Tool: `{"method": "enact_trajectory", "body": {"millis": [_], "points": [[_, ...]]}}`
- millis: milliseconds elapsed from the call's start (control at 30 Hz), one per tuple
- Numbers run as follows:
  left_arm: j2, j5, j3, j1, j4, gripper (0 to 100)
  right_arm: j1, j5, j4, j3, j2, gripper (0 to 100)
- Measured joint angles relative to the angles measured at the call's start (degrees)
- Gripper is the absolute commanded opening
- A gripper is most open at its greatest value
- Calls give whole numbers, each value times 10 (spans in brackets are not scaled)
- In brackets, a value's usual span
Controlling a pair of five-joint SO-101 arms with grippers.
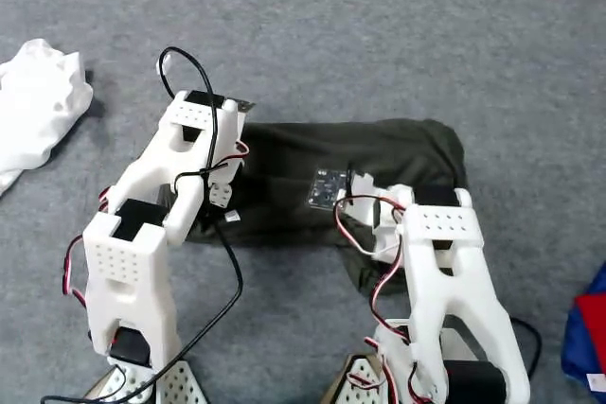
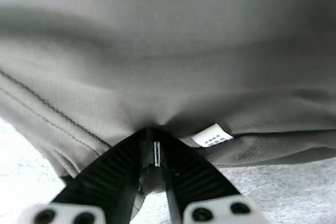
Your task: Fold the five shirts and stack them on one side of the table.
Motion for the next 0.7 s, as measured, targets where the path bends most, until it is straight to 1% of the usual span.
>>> {"method": "enact_trajectory", "body": {"millis": [67, 167, 267, 433, 533, 633, 700], "points": [[0, 0, 0, 0, 0, 19, 0, 0, 11, 4, 0, 50], [0, 0, 0, 0, 0, 19, 0, 0, 17, 22, 0, 127], [0, 0, 0, 0, 0, 19, 0, 12, 18, 47, 0, 167], [0, 0, -2, -8, 0, 19, 0, 14, 19, 63, 0, 168], [4, 0, -13, -22, 5, 19, -3, 14, 38, 63, 0, 168], [6, -3, -19, -36, 6, 19, -23, 14, 68, 63, -19, 168], [6, -17, -21, -41, 7, 19, -41, 14, 89, 63, -42, 168]]}}
